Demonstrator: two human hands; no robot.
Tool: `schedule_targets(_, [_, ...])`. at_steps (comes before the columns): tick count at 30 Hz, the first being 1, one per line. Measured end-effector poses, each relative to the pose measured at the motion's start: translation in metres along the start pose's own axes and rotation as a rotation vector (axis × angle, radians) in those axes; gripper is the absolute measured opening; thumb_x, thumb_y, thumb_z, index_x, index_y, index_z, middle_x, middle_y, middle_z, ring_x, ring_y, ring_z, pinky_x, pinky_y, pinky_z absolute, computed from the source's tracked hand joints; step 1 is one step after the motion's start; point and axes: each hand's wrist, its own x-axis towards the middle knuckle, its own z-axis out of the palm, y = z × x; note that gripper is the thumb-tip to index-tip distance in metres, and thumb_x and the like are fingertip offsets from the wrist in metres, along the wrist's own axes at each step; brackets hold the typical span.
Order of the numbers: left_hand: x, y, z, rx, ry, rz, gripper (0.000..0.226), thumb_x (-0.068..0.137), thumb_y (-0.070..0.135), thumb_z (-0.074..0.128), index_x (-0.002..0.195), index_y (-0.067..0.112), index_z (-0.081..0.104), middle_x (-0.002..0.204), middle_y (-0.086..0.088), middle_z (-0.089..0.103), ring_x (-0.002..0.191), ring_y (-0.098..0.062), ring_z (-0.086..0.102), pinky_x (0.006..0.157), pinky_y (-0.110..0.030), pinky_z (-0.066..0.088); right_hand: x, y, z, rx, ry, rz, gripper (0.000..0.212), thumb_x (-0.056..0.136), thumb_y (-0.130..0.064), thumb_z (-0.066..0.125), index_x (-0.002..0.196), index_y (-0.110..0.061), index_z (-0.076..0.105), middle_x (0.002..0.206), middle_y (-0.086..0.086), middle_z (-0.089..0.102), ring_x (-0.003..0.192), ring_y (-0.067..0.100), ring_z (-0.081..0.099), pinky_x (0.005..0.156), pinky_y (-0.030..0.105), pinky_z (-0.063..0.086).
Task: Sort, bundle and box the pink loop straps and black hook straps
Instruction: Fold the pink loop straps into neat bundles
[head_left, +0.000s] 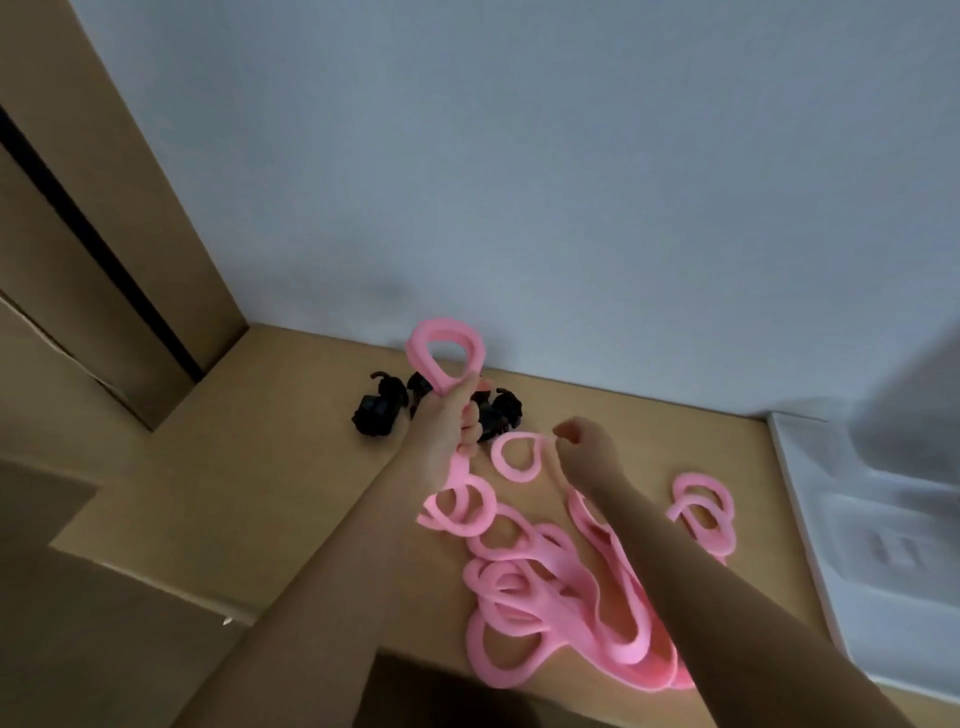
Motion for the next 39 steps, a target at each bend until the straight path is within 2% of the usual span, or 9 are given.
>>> schedule_targets(7, [0.002, -0.035, -0.009, 0.109, 0.054, -0.168, 0.051, 0.098, 0.051, 0.029, 0.102, 0.014, 0.064, 0.048, 0.007, 0.027, 0.040, -0.007, 0.022, 0.048, -0.025, 0.017, 0.025, 0.011, 0.031, -0.328, -0.141, -0.046, 0.051, 0.093, -0.030, 0.053, 0.139, -0.014, 0.040, 0.138, 0.008, 0.049, 0.127, 0.028, 0.043, 0.103, 0.039, 0.036])
schedule_targets(12, [0.003, -0.040, -0.009, 0.183, 0.023, -0.149, 0.041, 0.097, 0.050, 0.034, 0.082, 0.014, 0.047, 0.053, 0.005, 0.031, 0.047, -0.009, 0.022, 0.051, -0.026, 0.019, 0.027, 0.005, 0.035, -0.719, -0.198, -0.125, 0.027, 0.097, -0.024, 0.044, 0.115, -0.011, 0.059, 0.120, 0.012, 0.051, 0.112, 0.029, 0.048, 0.087, 0.037, 0.041])
schedule_targets(17, [0.002, -0.029, -0.012, 0.199, 0.057, -0.100, 0.041, 0.096, 0.050, 0.037, 0.079, 0.016, 0.051, 0.057, 0.003, 0.039, 0.053, -0.012, 0.031, 0.057, -0.026, 0.026, 0.006, -0.019, 0.006, -0.145, 0.011, -0.165, 0.030, 0.098, -0.019, 0.042, 0.073, -0.006, 0.053, 0.071, 0.008, 0.053, 0.070, 0.025, 0.046, 0.053, 0.029, 0.029])
schedule_targets(21, [-0.001, -0.008, 0.000, 0.093, 0.090, -0.039, 0.034, 0.098, 0.042, 0.042, 0.080, 0.015, 0.052, 0.061, 0.000, 0.044, 0.055, -0.011, 0.038, 0.058, -0.024, 0.030, -0.030, -0.062, -0.038, 0.408, -0.005, -0.178, 0.034, 0.099, -0.026, 0.045, 0.084, 0.002, 0.057, 0.065, 0.003, 0.051, 0.061, 0.016, 0.047, 0.061, 0.026, 0.041])
schedule_targets(24, [-0.004, 0.007, 0.020, 0.081, 0.054, 0.019, 0.032, 0.098, 0.040, 0.041, 0.090, 0.014, 0.057, 0.063, 0.000, 0.044, 0.056, -0.011, 0.040, 0.059, -0.024, 0.033, -0.054, -0.097, -0.064, 0.663, -0.056, -0.248, 0.028, 0.099, -0.022, 0.045, 0.083, -0.002, 0.055, 0.072, 0.014, 0.058, 0.063, 0.018, 0.049, 0.061, 0.027, 0.044])
schedule_targets(29, [-0.020, 0.033, 0.060, 0.024, -0.118, 0.072, 0.035, 0.091, 0.050, 0.050, 0.083, 0.017, 0.058, 0.067, 0.002, 0.050, 0.064, -0.013, 0.046, 0.065, -0.026, 0.039, -0.079, -0.144, -0.097, 1.011, -0.133, -0.371, 0.021, 0.100, -0.013, 0.041, 0.088, -0.008, 0.057, 0.058, 0.005, 0.054, 0.050, 0.015, 0.051, 0.051, 0.024, 0.047])
schedule_targets(32, [-0.029, 0.048, 0.069, -0.024, -0.219, 0.080, 0.027, 0.099, 0.038, 0.037, 0.094, 0.019, 0.057, 0.089, 0.003, 0.059, 0.080, -0.011, 0.056, 0.075, -0.026, 0.047, -0.086, -0.157, -0.105, 1.079, -0.166, -0.394, 0.022, 0.099, -0.014, 0.043, 0.089, -0.010, 0.061, 0.059, 0.009, 0.051, 0.050, 0.018, 0.049, 0.052, 0.024, 0.045])
schedule_targets(36, [-0.044, 0.066, 0.081, -0.133, -0.294, 0.120, 0.030, 0.101, 0.030, 0.033, 0.086, 0.016, 0.056, 0.085, 0.001, 0.057, 0.080, -0.010, 0.055, 0.073, -0.022, 0.044, -0.091, -0.161, -0.105, 0.932, -0.046, -0.341, 0.017, 0.097, -0.016, 0.049, 0.085, -0.011, 0.059, 0.063, 0.006, 0.055, 0.050, 0.014, 0.052, 0.049, 0.018, 0.044])
schedule_targets(39, [-0.047, 0.067, 0.083, -0.195, -0.335, 0.185, 0.034, 0.093, 0.033, 0.045, 0.082, 0.014, 0.070, 0.083, -0.002, 0.066, 0.085, -0.015, 0.060, 0.077, -0.025, 0.041, -0.093, -0.161, -0.107, 0.872, 0.022, -0.293, 0.007, 0.095, -0.018, 0.053, 0.094, -0.012, 0.056, 0.070, 0.008, 0.061, 0.054, 0.019, 0.056, 0.056, 0.027, 0.047])
